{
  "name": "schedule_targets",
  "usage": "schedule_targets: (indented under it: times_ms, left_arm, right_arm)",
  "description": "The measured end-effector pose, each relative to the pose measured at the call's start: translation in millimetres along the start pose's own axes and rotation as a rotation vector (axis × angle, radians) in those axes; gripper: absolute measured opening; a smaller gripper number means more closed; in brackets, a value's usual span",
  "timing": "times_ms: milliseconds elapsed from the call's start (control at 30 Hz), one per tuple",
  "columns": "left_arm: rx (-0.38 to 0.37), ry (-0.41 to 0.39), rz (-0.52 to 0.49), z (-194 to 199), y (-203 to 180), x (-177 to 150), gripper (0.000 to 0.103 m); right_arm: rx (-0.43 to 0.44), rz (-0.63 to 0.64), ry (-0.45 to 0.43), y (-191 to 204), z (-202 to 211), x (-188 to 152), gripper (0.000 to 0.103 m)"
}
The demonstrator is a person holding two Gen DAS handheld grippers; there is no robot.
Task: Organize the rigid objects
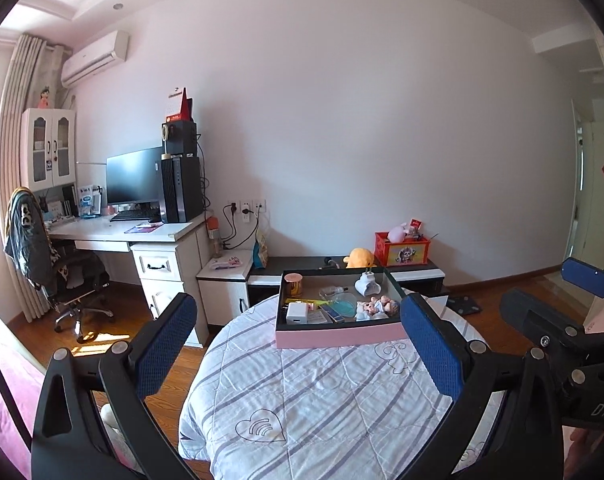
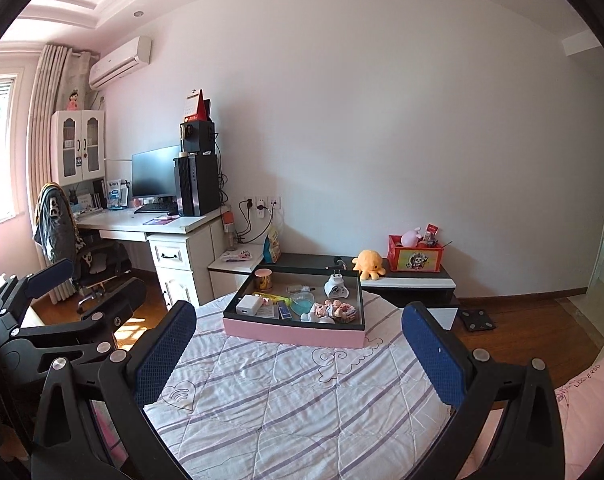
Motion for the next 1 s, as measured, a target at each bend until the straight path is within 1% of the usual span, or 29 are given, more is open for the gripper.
schedule_targets:
  times_ms: [233, 467, 567, 1000]
  left_arm:
    - [-0.012, -0.062, -0.013, 53.2, -5.3, 13.6, 0.103]
    - [0.007, -0.108, -0.029, 86.9, -3.9, 25.2, 0.103]
    - [0.018, -0.126, -0.037, 93.1, -1.3, 28.8, 0.103]
    - [0.018, -0.125, -0.041, 93.7, 1.7, 29.0, 0.103]
  right_arm:
    - [-0.015, -0.009, -0.078, 3.9, 54.1, 10.0, 0.103]
    - [-0.018, 0.002, -0.129, 10.9, 83.0, 20.1, 0.103]
    - [-0.015, 0.008, -0.141, 13.7, 88.5, 23.1, 0.103]
    - [-0.019, 0.016, -0.136, 14.5, 92.5, 22.0, 0.103]
Point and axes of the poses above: each gripper's, at about its wrist camera, not at the fingertips, and z roughly against the way its jaws point, y to its left, x to its top, the point moved 8 cm from there along -z, roughly the way its jaws point, and after that the axes turned 15 degrees about -y, right-handed, at the moved point
